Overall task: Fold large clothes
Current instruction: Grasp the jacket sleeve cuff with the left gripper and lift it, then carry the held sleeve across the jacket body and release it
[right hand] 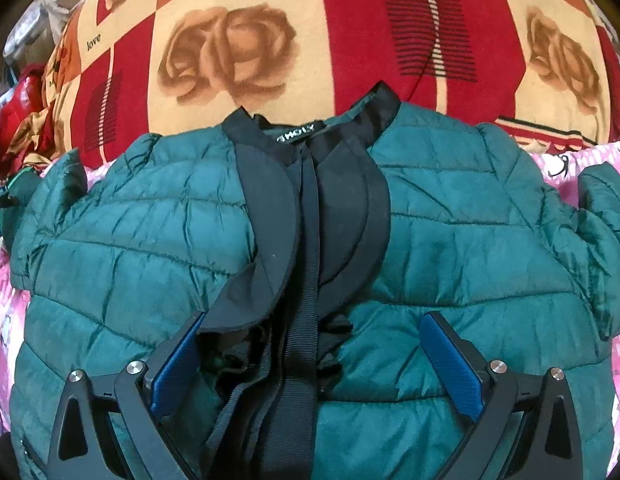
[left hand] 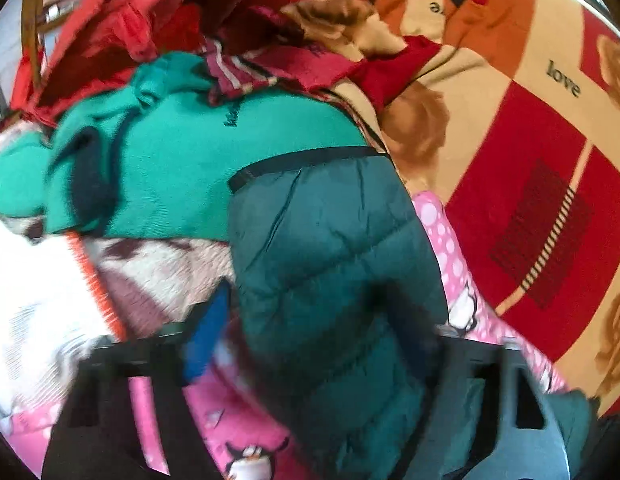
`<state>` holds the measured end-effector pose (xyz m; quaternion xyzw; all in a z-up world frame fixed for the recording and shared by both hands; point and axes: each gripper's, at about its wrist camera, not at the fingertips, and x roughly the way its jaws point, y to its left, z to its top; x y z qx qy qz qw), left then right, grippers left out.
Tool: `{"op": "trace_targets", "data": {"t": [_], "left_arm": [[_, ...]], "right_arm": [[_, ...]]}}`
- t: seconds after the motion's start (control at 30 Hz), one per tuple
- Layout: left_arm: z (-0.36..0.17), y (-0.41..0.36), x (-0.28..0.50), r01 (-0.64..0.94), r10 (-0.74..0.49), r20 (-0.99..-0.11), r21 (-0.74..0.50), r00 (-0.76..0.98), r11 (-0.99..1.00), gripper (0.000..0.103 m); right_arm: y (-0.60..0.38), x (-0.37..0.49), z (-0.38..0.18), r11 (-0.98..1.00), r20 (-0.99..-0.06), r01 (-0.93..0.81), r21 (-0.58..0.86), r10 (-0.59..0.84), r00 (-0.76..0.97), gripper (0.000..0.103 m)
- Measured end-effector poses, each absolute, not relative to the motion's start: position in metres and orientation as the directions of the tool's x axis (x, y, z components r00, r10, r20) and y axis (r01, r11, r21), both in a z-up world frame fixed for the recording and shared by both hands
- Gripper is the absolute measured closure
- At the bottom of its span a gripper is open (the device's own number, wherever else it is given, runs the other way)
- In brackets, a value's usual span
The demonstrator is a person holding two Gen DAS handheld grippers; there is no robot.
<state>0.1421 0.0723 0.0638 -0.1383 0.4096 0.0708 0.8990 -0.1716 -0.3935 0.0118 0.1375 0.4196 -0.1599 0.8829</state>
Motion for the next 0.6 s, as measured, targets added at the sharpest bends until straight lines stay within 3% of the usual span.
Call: {"op": "trace_targets", "data": {"t": [0.1, 0.17, 0.6], "left_arm": [[0.061, 0.079, 0.145, -0.231, -0.052, -0.743, -0.273, 0.667, 0.934, 0.081], [0.066, 0.077, 0.14, -0.21, -0.083, -0.729, -0.302, 0.68, 0.93, 0.089], [0.16, -0.012, 0.026, 0.168, -0.315, -0.6, -0.289, 0.735, 0.942, 0.091]], "right_arm": [[-0.394, -0.169, 0.01, 0.913, -0.786, 0.392, 0.112, -0.16, 0.597, 0.0], [-0.395, -0.167, 0.008, 0.915, -0.79, 0.389, 0.106, -0.161, 0.592, 0.0], [-0.394, -0.163, 0.013, 0.924, -0.827, 0.372, 0.091, -0.138, 0.545, 0.0]]}}
